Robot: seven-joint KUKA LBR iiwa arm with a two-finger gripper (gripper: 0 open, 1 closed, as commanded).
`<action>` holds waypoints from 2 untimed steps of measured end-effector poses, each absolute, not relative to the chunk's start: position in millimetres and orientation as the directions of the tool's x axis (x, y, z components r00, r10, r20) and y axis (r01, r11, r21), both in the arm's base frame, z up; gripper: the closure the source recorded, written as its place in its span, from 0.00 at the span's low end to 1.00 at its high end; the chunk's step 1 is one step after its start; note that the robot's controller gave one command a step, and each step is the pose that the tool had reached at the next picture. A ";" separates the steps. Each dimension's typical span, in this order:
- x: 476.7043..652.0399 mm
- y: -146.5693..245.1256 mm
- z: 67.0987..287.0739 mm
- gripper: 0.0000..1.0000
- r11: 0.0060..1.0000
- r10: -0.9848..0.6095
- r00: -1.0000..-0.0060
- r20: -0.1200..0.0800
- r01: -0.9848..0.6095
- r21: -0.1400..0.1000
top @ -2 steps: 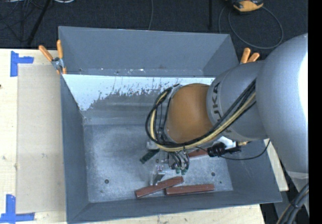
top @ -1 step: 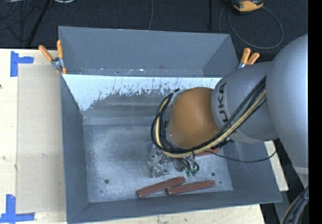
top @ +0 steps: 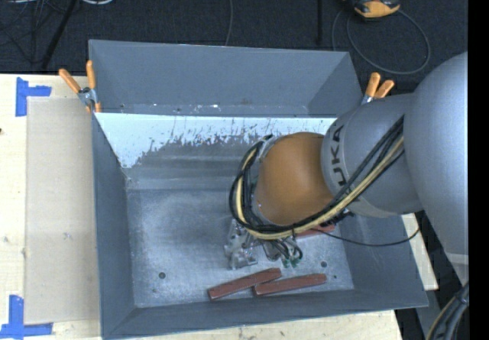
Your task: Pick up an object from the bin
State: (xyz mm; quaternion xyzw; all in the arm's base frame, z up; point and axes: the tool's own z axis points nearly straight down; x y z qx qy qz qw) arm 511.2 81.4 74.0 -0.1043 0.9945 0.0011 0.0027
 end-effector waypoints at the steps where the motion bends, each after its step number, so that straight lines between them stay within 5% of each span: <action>1: 511.0 81.6 74.6 1.00 0.978 -0.209 -0.978 -0.006 -0.209 0.002; 2: 514.8 71.4 85.9 1.00 0.953 -0.302 -0.953 -0.004 -0.302 0.000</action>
Offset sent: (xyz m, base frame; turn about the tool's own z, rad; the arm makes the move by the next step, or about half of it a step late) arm 0.0066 -0.0231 -0.0040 -0.1471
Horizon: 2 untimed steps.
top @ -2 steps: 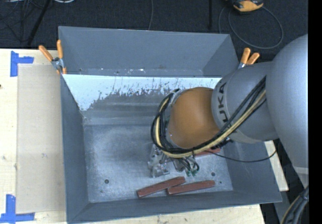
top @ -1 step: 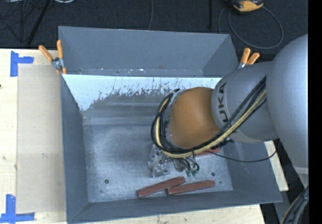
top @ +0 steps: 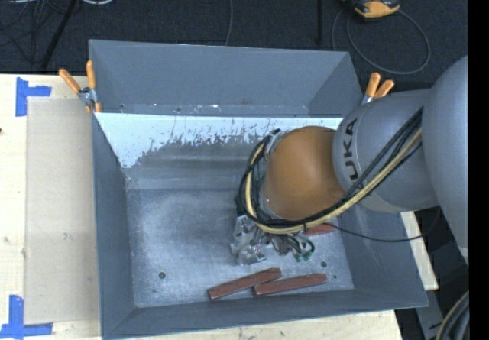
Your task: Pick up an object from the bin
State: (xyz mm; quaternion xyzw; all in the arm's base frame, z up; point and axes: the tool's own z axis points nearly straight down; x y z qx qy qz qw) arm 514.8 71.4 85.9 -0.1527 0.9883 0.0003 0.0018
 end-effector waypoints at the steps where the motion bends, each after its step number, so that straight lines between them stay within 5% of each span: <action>1: 477.3 112.1 168.9 0.00 0.853 -0.522 -0.853 -0.001 -0.522 0.001; 2: 477.1 111.5 168.5 0.00 0.854 -0.521 -0.854 0.000 -0.521 0.001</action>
Offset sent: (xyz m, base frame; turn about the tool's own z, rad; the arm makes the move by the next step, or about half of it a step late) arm 0.0000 0.0000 0.0000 0.0000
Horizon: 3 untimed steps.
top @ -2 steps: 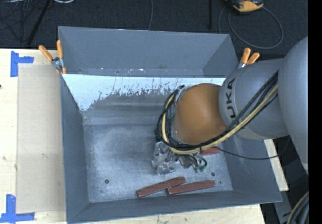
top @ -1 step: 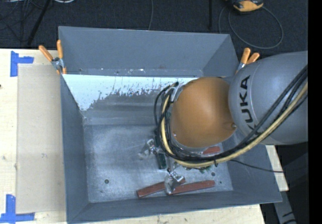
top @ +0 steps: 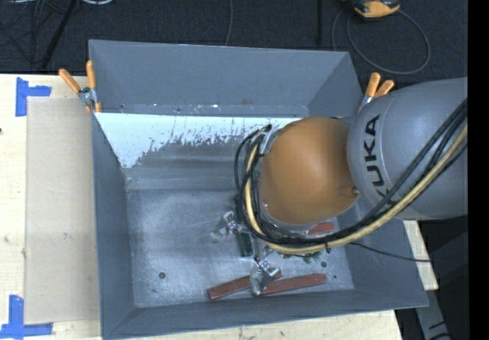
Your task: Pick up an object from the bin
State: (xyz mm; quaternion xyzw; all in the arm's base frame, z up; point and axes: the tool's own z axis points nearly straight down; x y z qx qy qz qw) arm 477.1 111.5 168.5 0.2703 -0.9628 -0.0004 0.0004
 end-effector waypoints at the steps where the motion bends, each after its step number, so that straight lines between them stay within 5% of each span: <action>1: 477.1 111.4 168.4 0.00 0.854 -0.521 -0.854 0.000 -0.521 0.001; 3: 486.6 108.7 157.4 0.00 0.853 -0.522 -0.853 -0.009 -0.522 -0.002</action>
Offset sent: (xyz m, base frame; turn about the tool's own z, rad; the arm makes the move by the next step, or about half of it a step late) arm 0.0441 -0.0217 -0.0985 0.0376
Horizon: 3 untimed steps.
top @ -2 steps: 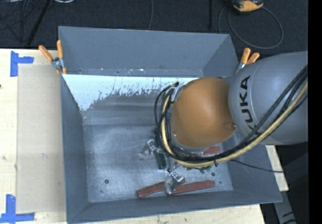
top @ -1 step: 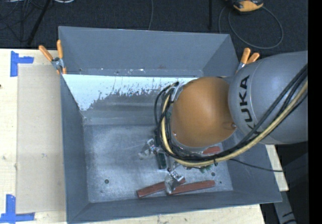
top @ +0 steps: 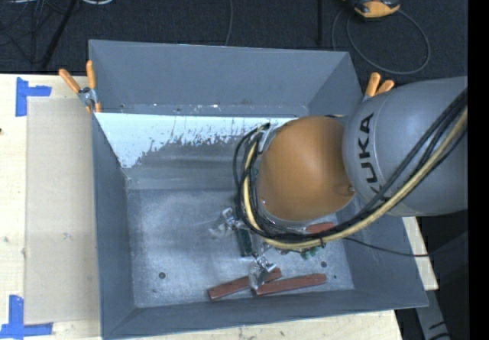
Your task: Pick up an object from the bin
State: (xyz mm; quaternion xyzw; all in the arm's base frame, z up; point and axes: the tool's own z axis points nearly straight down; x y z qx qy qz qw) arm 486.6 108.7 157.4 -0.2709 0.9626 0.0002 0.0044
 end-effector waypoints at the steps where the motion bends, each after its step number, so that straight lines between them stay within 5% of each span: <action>1: 501.9 133.0 123.8 0.00 0.874 -0.486 -0.874 0.002 -0.486 0.001; 3: 489.9 60.1 97.0 0.00 0.772 -0.636 -0.772 0.005 -0.636 0.001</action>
Offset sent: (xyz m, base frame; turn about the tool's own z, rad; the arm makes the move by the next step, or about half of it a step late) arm -0.0072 -0.0976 -0.0874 -0.2334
